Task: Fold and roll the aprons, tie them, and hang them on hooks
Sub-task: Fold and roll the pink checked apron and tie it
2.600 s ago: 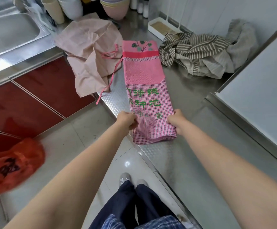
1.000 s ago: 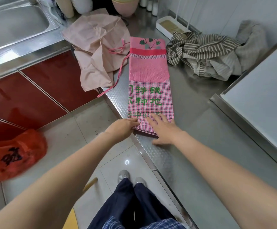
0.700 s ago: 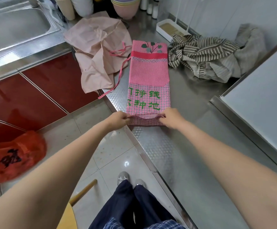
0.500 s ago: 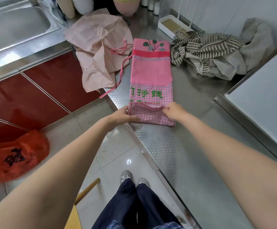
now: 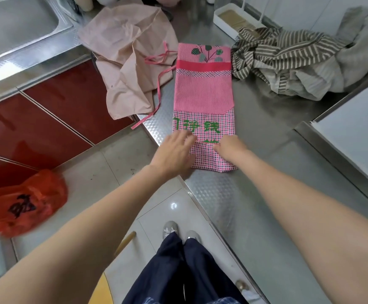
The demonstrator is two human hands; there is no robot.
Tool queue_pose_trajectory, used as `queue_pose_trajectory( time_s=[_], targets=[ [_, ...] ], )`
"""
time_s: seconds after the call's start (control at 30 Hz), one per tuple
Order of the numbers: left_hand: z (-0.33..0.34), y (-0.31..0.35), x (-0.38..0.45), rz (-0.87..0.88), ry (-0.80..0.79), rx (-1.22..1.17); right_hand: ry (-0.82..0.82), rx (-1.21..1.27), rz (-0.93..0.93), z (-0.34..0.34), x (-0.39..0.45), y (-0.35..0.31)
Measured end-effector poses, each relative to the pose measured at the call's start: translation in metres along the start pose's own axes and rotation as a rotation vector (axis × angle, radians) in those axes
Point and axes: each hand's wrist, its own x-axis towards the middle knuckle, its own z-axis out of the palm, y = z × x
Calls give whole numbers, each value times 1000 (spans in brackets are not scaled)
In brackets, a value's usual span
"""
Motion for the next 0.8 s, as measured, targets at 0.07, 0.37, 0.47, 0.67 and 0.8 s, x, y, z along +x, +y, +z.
queue_pose_trajectory(
  time_s=[0.07, 0.37, 0.47, 0.67, 0.8],
  targets=[
    [9, 4, -2, 181, -245, 90, -27, -26, 21, -3, 3, -2],
    [11, -3, -2, 48, -467, 314, 397, -375, -354, -10, -12, 8],
    [9, -7, 1, 11, -460, 253, 173, -342, -574, 5, -15, 6],
    [4, -27, -3, -86, -410, 93, -42, -288, -553, 17, -18, 16],
    [-6, -35, 0, -266, -311, -223, 63, 81, -417, 11, -11, 11]
  ],
)
